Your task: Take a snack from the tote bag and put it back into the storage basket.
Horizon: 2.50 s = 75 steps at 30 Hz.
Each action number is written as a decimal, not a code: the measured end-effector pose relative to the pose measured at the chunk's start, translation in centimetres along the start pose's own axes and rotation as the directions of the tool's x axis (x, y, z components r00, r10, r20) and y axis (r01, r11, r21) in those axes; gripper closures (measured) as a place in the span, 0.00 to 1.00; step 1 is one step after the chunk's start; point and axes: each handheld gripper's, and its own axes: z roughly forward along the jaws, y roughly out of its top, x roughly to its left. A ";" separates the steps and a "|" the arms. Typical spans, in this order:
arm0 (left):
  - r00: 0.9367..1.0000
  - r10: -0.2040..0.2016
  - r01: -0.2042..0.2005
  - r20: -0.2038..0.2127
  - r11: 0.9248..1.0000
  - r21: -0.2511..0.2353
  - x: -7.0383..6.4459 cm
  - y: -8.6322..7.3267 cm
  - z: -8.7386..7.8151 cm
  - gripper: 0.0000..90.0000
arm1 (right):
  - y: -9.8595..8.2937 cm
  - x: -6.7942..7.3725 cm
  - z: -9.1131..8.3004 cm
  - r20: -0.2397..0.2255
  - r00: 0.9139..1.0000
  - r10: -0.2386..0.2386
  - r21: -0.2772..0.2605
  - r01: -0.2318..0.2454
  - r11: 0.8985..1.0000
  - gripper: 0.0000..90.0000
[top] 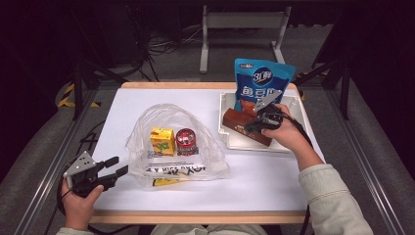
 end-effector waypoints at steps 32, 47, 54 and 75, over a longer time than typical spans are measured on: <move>1.000 -0.005 0.005 0.002 1.000 0.002 0.0 0.0 0.0 0.51 | -2.6 -2.1 -0.4 0.126 0.987 0.099 0.134 -0.116 0.984 1.00; 1.000 -0.003 0.003 0.002 1.000 0.002 0.0 0.0 0.0 0.51 | -3.0 -2.5 0.0 0.145 0.983 0.116 0.159 -0.139 0.978 1.00; 1.000 -0.003 0.003 0.001 1.000 0.002 0.0 0.0 0.0 0.51 | -2.9 -2.2 -0.1 0.119 0.985 0.124 0.138 -0.140 0.981 0.97; 1.000 -0.005 0.005 0.000 1.000 -0.006 0.0 0.0 -0.1 0.51 | 1.8 0.9 -3.4 0.084 0.995 0.060 -0.088 -0.052 0.995 0.78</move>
